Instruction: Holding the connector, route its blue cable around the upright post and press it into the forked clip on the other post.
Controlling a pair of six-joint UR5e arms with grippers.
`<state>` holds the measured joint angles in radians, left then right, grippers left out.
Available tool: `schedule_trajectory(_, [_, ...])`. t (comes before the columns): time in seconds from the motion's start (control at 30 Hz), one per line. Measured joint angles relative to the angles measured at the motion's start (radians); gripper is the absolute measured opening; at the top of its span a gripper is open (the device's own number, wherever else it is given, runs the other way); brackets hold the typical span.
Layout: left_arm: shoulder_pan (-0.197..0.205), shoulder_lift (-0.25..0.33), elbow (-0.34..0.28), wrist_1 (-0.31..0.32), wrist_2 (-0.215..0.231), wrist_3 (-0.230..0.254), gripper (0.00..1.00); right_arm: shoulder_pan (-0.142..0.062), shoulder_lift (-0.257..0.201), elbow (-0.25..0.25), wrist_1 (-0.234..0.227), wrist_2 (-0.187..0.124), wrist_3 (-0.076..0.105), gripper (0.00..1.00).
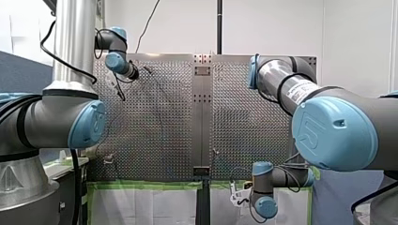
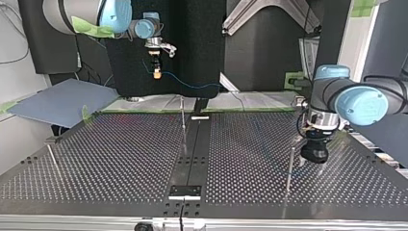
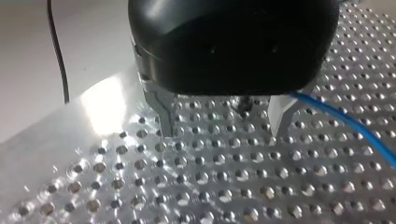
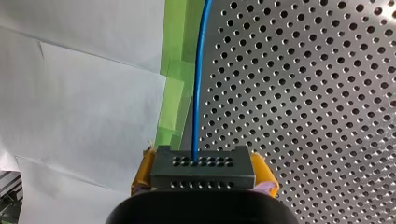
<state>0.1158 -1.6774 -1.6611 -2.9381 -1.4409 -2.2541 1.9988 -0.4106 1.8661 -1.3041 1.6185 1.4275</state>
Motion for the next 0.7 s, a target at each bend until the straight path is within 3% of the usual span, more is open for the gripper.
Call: schedule_trajectory(0.7, [-0.009,0.030,-0.011,-0.073,0.019,0.018,1.00,0.001,0.000,0.000,0.007,0.000,-0.001,0.00])
